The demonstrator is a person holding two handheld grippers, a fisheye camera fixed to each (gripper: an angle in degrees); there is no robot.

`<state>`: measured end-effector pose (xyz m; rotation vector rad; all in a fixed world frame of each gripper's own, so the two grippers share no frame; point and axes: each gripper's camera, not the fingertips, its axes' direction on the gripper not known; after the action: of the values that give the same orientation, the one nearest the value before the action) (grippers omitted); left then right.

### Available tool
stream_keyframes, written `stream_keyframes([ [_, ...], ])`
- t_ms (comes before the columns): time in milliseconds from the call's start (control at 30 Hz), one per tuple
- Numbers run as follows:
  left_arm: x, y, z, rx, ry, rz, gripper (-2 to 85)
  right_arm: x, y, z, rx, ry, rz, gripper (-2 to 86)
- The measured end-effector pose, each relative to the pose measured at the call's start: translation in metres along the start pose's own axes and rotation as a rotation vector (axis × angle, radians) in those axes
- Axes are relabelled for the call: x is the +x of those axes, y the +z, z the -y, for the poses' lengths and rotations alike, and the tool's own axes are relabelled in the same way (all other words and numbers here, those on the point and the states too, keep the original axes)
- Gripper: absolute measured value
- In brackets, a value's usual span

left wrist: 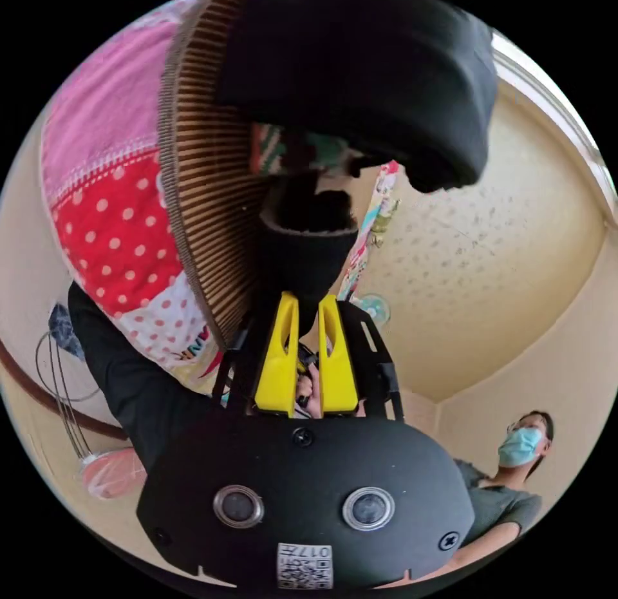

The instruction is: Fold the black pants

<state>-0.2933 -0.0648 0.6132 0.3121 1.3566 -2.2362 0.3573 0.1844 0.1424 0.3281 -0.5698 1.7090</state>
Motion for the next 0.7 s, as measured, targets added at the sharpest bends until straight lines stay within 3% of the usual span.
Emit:
stream_keyframes([
  [133, 0.085, 0.022, -0.033, -0.155, 0.406, 0.037, 4.5, 0.002, 0.002, 0.013, 0.035, 0.057, 0.119, 0.2],
  [267, 0.170, 0.080, -0.083, -0.329, 0.765, 0.137, 4.6, 0.006, 0.007, 0.027, -0.185, -0.225, 0.533, 0.3],
  [400, 0.201, 0.184, -0.130, -0.576, 0.996, 0.319, 5.7, 0.057, -0.048, 0.015, -0.112, -0.245, 0.621, 0.4],
  [467, 0.182, 0.270, -0.170, -0.918, 1.111, 0.433, 3.2, 0.094, -0.080, 0.010, -0.064, -0.210, 0.599, 0.4],
  [567, 0.135, 0.337, -0.204, -1.268, 1.073, 0.508, 3.8, 0.166, -0.137, -0.003, 0.030, -0.071, 0.406, 0.4],
  [600, 0.128, 0.341, -0.206, -1.264, 1.072, 0.528, 4.0, 0.195, -0.158, -0.009, 0.043, 0.040, 0.249, 0.4],
  [700, 0.105, 0.338, -0.185, -1.025, 0.971, 0.654, 5.3, 0.241, -0.204, -0.025, 0.100, 0.083, 0.083, 0.4],
])
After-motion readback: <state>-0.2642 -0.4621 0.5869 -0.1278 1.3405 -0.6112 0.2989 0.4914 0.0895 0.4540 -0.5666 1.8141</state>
